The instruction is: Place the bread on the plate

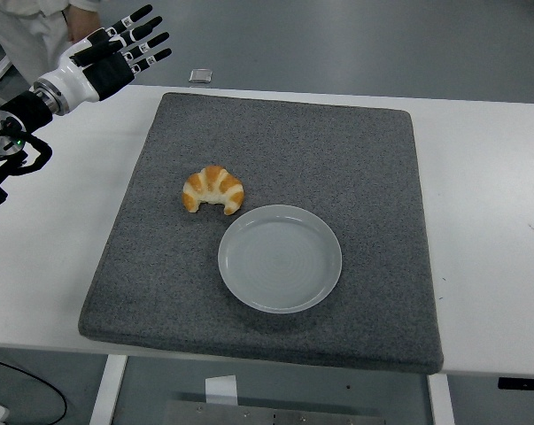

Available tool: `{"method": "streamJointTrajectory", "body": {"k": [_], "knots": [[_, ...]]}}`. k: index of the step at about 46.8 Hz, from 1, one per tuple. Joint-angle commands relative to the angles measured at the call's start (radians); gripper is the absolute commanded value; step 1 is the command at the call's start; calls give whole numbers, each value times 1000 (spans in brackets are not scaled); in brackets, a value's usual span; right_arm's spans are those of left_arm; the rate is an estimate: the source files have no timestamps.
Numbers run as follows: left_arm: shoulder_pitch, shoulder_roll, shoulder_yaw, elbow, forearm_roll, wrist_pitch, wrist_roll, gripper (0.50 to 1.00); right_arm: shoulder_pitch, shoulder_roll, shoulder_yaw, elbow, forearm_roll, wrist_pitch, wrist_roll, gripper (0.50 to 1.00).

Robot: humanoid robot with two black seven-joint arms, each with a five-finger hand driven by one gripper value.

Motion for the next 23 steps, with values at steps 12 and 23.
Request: {"method": "streamJointTrajectory", "body": {"k": [12, 23], "knots": [[-7, -4, -2, -9, -2, -2, -3, 999, 0, 0, 0, 0, 2, 0, 0, 932], [-23, 15, 1, -57, 0, 7, -5, 999, 0, 0, 0, 0, 2, 0, 0, 932]]}}
